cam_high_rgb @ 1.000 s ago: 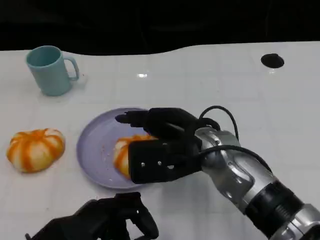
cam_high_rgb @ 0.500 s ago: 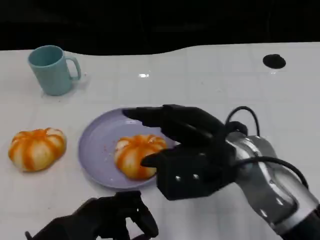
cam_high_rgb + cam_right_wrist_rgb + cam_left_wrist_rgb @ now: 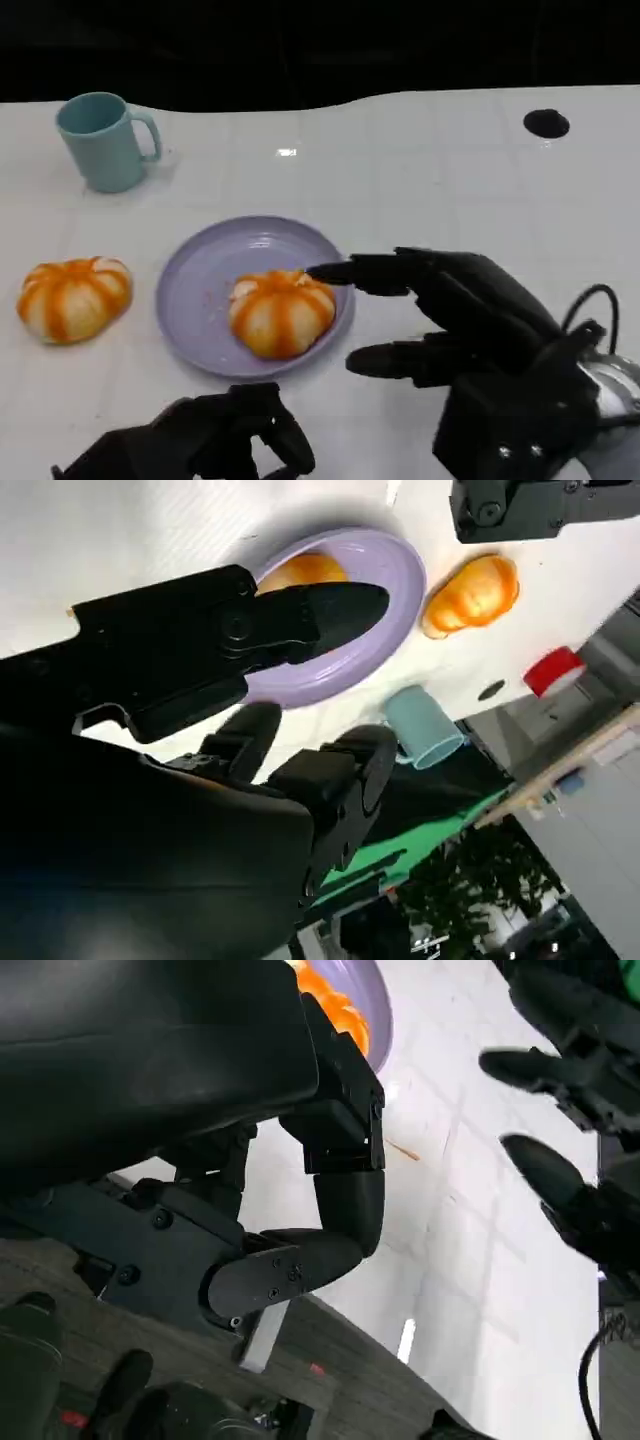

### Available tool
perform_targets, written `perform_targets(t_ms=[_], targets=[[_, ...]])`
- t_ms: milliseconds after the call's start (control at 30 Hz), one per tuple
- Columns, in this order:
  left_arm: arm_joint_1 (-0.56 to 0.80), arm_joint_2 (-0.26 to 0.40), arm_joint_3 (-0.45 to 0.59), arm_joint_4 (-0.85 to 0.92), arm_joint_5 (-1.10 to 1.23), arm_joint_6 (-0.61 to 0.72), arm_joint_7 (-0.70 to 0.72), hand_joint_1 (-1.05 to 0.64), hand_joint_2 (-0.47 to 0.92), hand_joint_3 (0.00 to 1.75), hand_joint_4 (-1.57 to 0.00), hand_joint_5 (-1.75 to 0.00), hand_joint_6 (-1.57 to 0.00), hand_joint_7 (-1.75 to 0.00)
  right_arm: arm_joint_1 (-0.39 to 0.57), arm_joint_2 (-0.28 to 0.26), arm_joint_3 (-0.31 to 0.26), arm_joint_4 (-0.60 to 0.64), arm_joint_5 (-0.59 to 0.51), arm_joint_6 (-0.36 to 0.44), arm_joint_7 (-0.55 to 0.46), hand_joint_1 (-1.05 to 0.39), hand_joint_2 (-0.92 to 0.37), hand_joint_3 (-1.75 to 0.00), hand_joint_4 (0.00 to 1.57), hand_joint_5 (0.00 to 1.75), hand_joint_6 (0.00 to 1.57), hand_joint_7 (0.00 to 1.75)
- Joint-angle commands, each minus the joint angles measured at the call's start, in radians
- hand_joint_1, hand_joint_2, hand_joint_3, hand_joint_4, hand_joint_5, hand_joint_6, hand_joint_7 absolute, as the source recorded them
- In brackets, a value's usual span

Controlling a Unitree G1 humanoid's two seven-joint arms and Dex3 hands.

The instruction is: Grasp the bread from the table and place it into the plate.

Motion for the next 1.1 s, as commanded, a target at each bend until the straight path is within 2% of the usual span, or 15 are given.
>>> perform_targets(t_ms=[33,133,167,233,267,333,367,467,700,833,1100], targets=[[-0.006,0.008,0.009,0.007,-0.006,-0.015,0.004,-0.29,0.77,0.79,-0.66,-1.75,-0.57,-1.47,0.080,-0.025,-0.066,-0.029,0.051,-0.072,-0.057,-0.32,-0.90,-0.13,0.57,1.10,0.75,0.43],[-0.007,0.012,0.008,0.009,-0.003,-0.019,0.003,-0.30,0.77,0.78,-0.64,-1.75,-0.58,-1.46,0.130,-0.039,-0.099,-0.022,0.081,-0.135,-0.082,-0.16,-0.86,-0.20,0.71,1.20,0.84,0.62],[-0.007,0.014,0.008,0.008,-0.001,-0.019,0.003,-0.31,0.77,0.78,-0.63,-1.75,-0.58,-1.46,0.146,-0.045,-0.109,-0.022,0.087,-0.150,-0.087,-0.11,-0.77,-0.38,0.75,1.21,0.86,0.67],[-0.006,0.016,0.008,0.006,0.001,-0.017,0.003,-0.31,0.77,0.77,-0.63,-1.75,-0.59,-1.45,0.171,-0.053,-0.124,-0.025,0.094,-0.173,-0.096,-0.04,-0.53,-0.88,0.81,1.29,0.90,0.76],[-0.006,0.016,0.008,0.006,0.001,-0.018,0.004,-0.31,0.77,0.77,-0.63,-1.75,-0.59,-1.45,0.187,-0.056,-0.133,-0.032,0.099,-0.179,-0.099,-0.02,-0.47,-1.03,0.81,1.38,0.91,0.82],[-0.005,0.016,0.009,0.006,0.000,-0.020,0.004,-0.31,0.78,0.77,-0.62,-1.75,-0.59,-1.45,0.221,-0.058,-0.153,-0.050,0.112,-0.188,-0.104,0.01,-0.38,-1.27,0.83,1.63,0.89,1.10],[-0.006,0.017,0.008,0.005,0.001,-0.019,0.004,-0.30,0.78,0.77,-0.62,-1.75,-0.59,-1.45,0.237,-0.056,-0.163,-0.058,0.119,-0.194,-0.108,0.01,-0.36,-1.32,0.85,1.68,0.88,1.19],[-0.008,0.019,0.008,0.007,0.002,-0.022,0.003,-0.31,0.78,0.77,-0.62,-1.75,-0.59,-1.45,0.280,-0.058,-0.190,-0.086,0.126,-0.201,-0.115,-0.01,-0.32,-1.37,0.90,1.74,0.86,1.28],[-0.017,0.015,0.006,0.011,-0.001,-0.013,0.005,-0.31,0.78,0.76,-0.63,-1.75,-0.60,-1.45,0.371,-0.078,-0.239,-0.146,0.062,-0.166,-0.125,0.00,-0.28,-1.40,0.89,1.73,0.87,1.23],[-0.018,0.018,0.007,0.011,0.000,-0.015,0.003,-0.32,0.78,0.76,-0.64,-1.75,-0.60,-1.45,0.400,-0.082,-0.253,-0.134,0.050,-0.182,-0.145,0.04,-0.30,-1.34,0.88,1.71,0.88,1.24],[-0.011,0.021,0.013,0.011,-0.004,-0.030,0.002,-0.32,0.78,0.75,-0.64,-1.75,-0.60,-1.44,0.426,-0.081,-0.252,-0.074,-0.038,-0.222,-0.237,0.06,-0.25,-1.35,0.89,1.67,0.87,1.25]])
